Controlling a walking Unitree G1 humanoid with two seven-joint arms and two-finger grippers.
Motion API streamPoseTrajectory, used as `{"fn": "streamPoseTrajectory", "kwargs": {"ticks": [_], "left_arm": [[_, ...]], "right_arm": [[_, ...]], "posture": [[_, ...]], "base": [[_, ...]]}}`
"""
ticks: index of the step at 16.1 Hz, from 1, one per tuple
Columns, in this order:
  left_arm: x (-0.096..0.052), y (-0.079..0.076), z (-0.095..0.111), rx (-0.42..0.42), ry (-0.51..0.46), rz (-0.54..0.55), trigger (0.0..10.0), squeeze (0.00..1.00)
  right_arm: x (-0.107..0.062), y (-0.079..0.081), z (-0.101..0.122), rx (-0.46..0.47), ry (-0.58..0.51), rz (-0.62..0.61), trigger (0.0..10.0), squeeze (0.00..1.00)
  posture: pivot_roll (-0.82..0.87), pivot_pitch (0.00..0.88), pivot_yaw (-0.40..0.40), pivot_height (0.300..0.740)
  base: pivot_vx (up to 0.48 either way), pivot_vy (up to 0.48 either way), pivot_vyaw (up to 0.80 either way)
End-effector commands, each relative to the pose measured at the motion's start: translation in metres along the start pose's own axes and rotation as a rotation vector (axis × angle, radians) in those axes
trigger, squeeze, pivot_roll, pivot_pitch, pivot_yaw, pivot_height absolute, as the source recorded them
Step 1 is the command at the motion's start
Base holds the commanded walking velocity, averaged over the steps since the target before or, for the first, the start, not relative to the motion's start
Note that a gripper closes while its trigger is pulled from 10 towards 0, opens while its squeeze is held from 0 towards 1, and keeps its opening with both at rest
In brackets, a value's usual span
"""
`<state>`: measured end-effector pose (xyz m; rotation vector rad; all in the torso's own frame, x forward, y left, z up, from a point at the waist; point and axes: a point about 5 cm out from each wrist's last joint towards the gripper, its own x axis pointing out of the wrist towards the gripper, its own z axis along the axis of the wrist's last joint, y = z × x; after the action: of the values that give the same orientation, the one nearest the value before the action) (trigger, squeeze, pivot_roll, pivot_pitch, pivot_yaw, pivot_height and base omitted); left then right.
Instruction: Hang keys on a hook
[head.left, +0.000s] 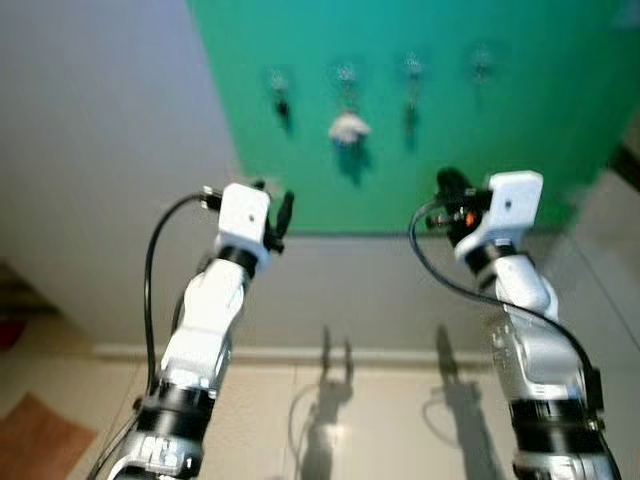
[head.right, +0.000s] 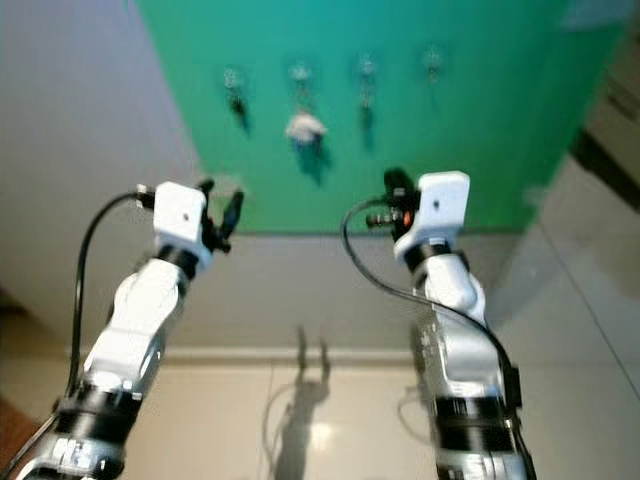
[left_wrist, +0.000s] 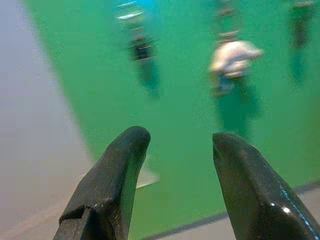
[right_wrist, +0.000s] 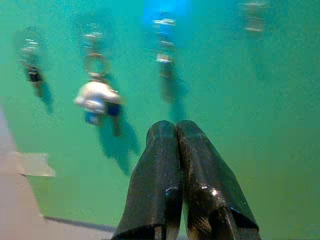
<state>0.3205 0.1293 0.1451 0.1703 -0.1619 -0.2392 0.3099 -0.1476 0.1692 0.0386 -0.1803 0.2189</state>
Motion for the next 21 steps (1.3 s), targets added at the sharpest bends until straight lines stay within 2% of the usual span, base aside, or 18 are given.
{"fn": "streamPoseTrajectory", "kwargs": {"ticks": [1,5,7,8,11,13,16,21], "left_arm": [[-0.001,0.009,0.0,0.001,0.001,0.023,10.0,0.0],[-0.001,0.008,-0.001,-0.008,0.005,0.023,10.0,0.0],[-0.001,0.008,-0.003,-0.032,0.023,0.047,10.0,0.0],[-0.002,0.008,-0.005,-0.049,0.034,0.061,10.0,0.0],[-0.006,0.007,-0.006,-0.046,0.037,0.085,10.0,0.0],[-0.006,0.009,-0.005,-0.025,0.037,0.097,10.0,0.0],[-0.004,0.012,-0.003,-0.012,0.035,0.106,10.0,0.0],[-0.002,0.007,-0.003,0.0,0.035,0.087,10.0,0.0]], "right_arm": [[0.003,0.011,0.002,-0.031,-0.008,0.046,10.0,0.0],[0.003,0.012,0.0,-0.062,-0.004,0.052,10.0,0.0],[0.003,0.009,-0.001,-0.043,-0.004,0.031,10.0,0.0],[0.002,0.006,-0.002,-0.014,0.002,0.014,10.0,0.0],[0.0,0.005,-0.005,-0.023,0.011,0.021,10.0,0.0],[0.001,0.007,-0.006,-0.075,0.014,0.026,10.0,0.0],[0.006,0.008,-0.004,-0.076,0.01,0.031,10.0,0.0],[0.002,0.0,-0.002,-0.058,-0.012,-0.025,10.0,0.0]], "posture": [[-0.13,0.0,0.094,0.74],[-0.13,0.0,0.095,0.74],[-0.13,0.0,0.086,0.74],[-0.13,0.0,0.08,0.74],[-0.12,0.0,0.069,0.74],[-0.11,0.0,0.062,0.74],[-0.11,0.0,0.067,0.74],[-0.13,0.0,0.086,0.74]], "base": [[0.337,0.0,0.0],[0.337,0.0,0.28],[0.321,0.0,0.32],[0.0,0.0,0.0],[0.0,0.0,0.0],[0.0,0.0,0.0],[0.0,-0.335,0.35],[0.0,-0.424,0.11]]}}
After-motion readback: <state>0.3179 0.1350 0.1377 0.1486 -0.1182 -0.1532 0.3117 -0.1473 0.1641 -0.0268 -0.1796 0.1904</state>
